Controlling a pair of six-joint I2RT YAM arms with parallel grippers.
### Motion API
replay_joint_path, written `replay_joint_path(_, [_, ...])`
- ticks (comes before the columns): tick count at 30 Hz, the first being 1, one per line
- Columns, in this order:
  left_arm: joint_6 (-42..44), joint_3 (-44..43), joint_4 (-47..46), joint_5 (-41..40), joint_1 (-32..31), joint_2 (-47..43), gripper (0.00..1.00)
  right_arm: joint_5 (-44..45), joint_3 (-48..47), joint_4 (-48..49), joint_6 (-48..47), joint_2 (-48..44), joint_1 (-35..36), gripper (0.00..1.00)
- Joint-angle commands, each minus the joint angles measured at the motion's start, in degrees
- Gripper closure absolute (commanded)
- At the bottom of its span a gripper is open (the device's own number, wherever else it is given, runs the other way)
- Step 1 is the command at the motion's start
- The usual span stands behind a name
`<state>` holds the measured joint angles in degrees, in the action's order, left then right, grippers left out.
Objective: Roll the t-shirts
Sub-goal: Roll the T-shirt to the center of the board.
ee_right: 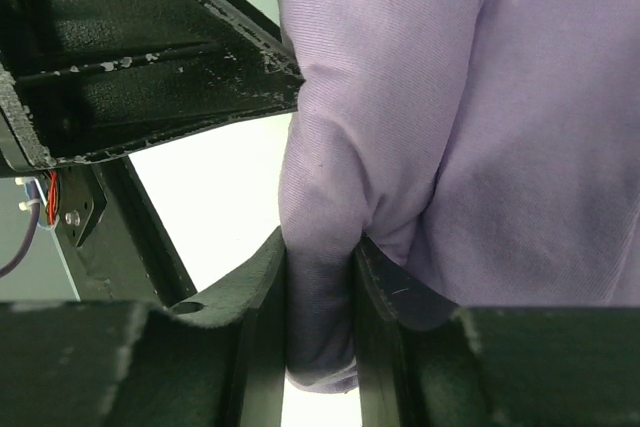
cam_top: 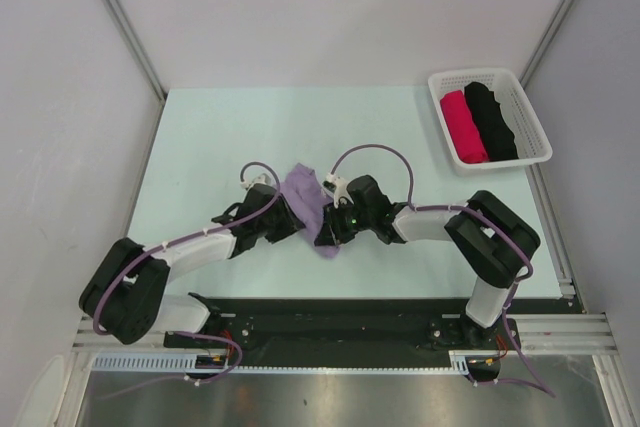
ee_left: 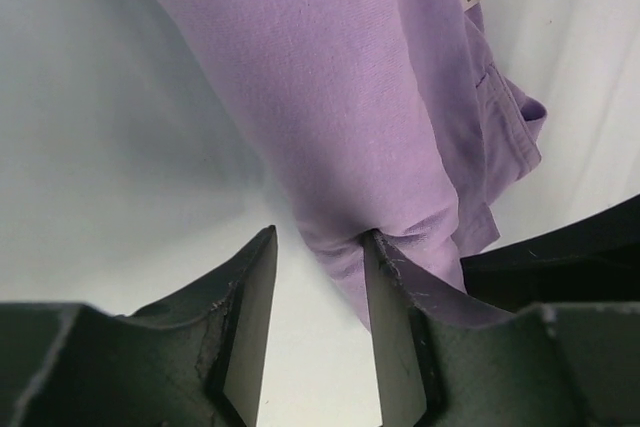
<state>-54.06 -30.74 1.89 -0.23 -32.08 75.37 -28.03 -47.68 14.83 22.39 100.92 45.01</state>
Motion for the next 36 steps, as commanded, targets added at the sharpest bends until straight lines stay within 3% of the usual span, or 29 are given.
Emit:
replay_joint_path(1, [-0.69, -4.41, -0.14, -3.2, -0.09, 2.32, 0.56, 0.43, 1.1, -4.19, 0.37, -0.37, 0.6, 0.67])
replay_joint_path(5, [-0.6, -5.91, 0.39, -3.2, -0.27, 3.2, 0.56, 3.59, 1.1, -6.47, 0.37, -3.61, 0.69, 0.51])
replay_joint_path(11, [0.1, -8.02, 1.18, -3.11, -0.44, 4.61, 0.56, 11.59, 1.1, -12.53, 0.63, -10.12, 1.04, 0.41])
replay_joint_path(22, [1.15, -13.46, 2.59, -2.76, -0.53, 9.44, 0.56, 31.1, 0.05, -20.02, -2.44, -22.26, 4.9, 0.41])
replay_joint_path(29, [1.42, -17.24, 3.73, -2.67, -0.53, 12.77, 0.55, 40.5, -4.25, -21.42, -9.29, -18.58, 10.53, 0.44])
replay_joint_path(36, [2.12, -21.81, 5.05, -2.5, -0.53, 16.47, 0.55, 45.17, -6.81, -19.05, -15.53, -12.69, 12.03, 0.39])
